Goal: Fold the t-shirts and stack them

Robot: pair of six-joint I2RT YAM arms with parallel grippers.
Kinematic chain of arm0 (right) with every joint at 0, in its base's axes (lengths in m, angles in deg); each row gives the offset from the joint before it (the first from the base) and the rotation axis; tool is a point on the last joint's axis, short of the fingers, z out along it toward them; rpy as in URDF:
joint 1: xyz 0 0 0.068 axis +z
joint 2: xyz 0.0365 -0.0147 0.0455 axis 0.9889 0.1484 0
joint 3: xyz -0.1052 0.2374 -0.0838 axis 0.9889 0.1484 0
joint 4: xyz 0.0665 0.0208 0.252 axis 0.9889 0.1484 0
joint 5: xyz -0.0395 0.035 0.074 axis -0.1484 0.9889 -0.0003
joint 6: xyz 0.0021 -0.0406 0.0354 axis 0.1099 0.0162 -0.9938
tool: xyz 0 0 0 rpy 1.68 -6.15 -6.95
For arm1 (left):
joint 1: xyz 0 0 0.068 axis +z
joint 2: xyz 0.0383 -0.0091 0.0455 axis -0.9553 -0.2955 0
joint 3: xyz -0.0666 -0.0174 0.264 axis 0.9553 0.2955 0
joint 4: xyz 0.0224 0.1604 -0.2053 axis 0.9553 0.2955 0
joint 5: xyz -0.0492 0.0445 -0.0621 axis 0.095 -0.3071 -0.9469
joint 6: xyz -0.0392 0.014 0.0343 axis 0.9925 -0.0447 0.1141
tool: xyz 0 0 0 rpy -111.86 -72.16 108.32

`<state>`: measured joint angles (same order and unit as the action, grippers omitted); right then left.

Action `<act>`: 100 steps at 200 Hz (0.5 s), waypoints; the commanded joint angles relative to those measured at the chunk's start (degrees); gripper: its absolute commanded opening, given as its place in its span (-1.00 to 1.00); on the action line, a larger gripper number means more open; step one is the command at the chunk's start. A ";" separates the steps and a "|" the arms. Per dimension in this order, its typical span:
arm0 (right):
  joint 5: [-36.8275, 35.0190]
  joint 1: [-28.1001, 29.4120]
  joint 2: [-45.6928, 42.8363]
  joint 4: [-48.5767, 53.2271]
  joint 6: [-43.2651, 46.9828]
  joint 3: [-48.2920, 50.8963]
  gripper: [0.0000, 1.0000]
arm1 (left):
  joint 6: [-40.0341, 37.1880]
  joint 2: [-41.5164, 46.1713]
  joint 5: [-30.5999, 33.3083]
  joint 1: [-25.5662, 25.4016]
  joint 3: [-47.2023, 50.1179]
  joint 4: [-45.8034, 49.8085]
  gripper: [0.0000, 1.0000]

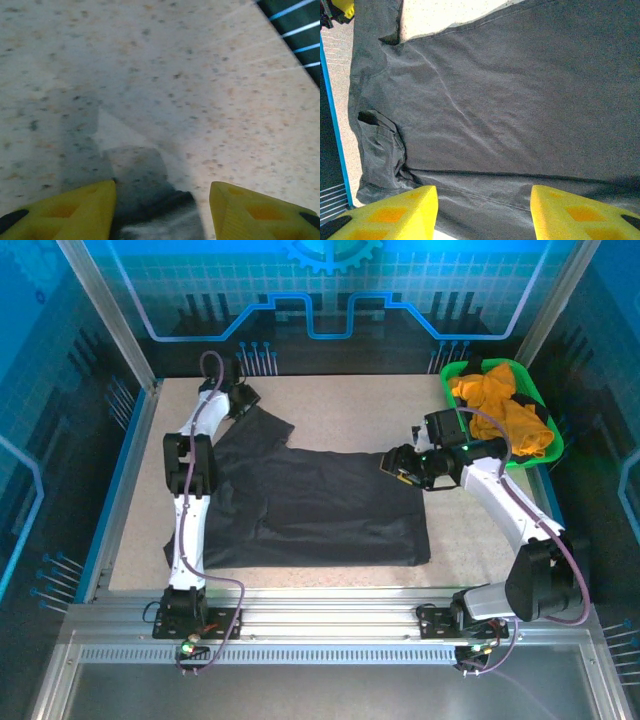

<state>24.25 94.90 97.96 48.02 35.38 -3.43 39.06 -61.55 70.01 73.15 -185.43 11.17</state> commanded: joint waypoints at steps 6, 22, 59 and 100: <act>1.99 -0.64 1.23 -1.42 -0.20 -0.03 0.06 | -1.11 -2.39 -0.64 -2.36 -1.58 5.97 0.04; 2.12 -0.63 2.10 -1.50 0.10 -0.44 0.05 | -0.58 -2.24 0.86 -2.45 -1.54 9.42 -0.08; 0.35 -1.05 3.72 -0.54 0.56 -1.55 0.04 | -1.89 -2.74 1.92 -2.45 -2.72 13.91 -0.45; -14.50 -2.07 9.72 2.23 -0.68 -7.69 -0.07 | -3.95 0.15 4.01 -2.45 -4.81 15.39 -1.00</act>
<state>19.85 94.02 103.82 48.63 35.36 -6.18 36.56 -62.29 72.53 71.14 -188.27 20.76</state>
